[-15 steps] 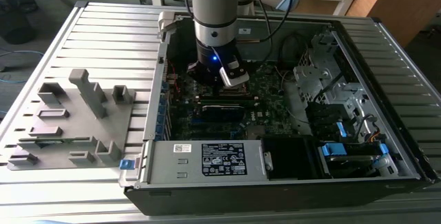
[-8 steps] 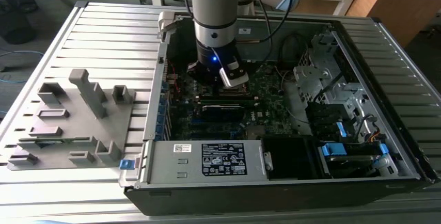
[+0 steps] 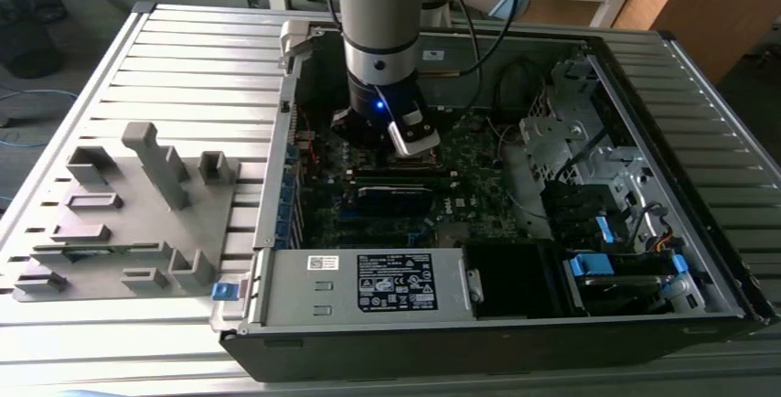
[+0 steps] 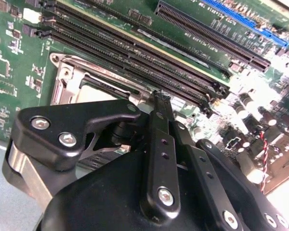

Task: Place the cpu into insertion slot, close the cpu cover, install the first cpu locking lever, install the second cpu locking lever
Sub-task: 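Install the second cpu locking lever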

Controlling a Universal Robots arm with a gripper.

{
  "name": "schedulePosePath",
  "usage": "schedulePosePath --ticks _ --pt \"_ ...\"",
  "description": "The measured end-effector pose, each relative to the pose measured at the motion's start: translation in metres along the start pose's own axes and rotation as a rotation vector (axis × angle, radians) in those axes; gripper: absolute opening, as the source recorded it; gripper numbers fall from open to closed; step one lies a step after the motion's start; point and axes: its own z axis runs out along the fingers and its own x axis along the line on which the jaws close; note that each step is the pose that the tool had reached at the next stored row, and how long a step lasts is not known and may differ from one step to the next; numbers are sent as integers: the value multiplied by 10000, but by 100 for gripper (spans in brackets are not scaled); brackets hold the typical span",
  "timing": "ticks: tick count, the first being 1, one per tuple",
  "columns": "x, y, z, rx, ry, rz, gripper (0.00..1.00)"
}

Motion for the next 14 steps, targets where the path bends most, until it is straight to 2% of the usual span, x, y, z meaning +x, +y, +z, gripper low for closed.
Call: schedulePosePath --ticks 6,14 --pt "5 -7 6 -94 9 7 11" --pt "23 -22 26 -158 16 13 11"
